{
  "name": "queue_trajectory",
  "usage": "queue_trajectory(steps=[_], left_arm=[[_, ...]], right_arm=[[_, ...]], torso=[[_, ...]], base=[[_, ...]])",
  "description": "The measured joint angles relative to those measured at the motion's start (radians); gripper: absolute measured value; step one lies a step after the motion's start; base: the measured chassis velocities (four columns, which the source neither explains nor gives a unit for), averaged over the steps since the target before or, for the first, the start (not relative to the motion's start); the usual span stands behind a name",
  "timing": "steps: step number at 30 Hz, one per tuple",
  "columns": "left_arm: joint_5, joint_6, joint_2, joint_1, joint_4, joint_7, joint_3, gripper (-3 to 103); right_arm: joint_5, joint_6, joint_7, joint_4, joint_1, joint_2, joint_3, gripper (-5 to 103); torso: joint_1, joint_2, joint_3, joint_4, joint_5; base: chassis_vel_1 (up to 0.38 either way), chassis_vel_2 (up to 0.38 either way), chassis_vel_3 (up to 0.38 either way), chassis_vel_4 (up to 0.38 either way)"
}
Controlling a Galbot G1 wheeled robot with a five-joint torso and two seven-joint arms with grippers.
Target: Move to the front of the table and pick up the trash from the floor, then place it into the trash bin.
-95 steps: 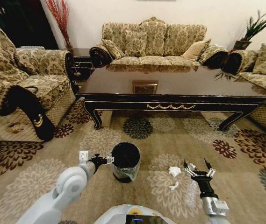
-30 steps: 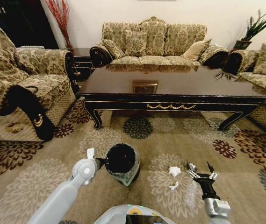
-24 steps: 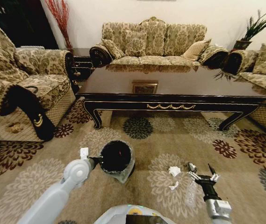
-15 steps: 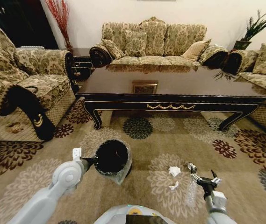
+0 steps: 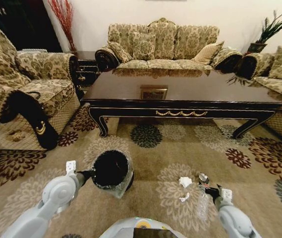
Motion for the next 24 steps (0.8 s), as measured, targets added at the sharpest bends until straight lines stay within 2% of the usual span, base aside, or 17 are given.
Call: queue_trajectory(steps=[4,6,8,24], left_arm=[[0.009,0.0,0.005,-0.02,0.008,0.01,0.033,0],[0.023,0.0,0.007,-0.017,0.008,0.023,0.039,0],[0.035,0.0,0.007,-0.017,0.008,0.027,0.05,0],[0.052,0.0,0.003,-0.049,0.015,-0.003,0.124,0]], right_arm=[[0.059,-0.047,0.016,-0.027,-0.009,-0.011,-0.003,100],[0.071,-0.061,0.025,-0.037,-0.009,-0.016,-0.012,100],[0.072,-0.064,0.03,-0.059,-0.001,-0.016,-0.02,100],[0.071,-0.056,0.012,-0.226,0.105,-0.019,-0.112,100]], torso=[[0.0,0.0,0.0,-0.0013,0.0],[0.0,0.0,0.0,-0.0011,0.0],[0.0,0.0,0.0,-0.0003,0.0001],[0.0,0.0,0.0,-0.0006,0.0001]], base=[[0.0,0.0,0.0,0.0],[0.0,0.0,0.0,0.0],[0.0,0.0,0.0,0.0],[0.0,0.0,0.0,0.0]])
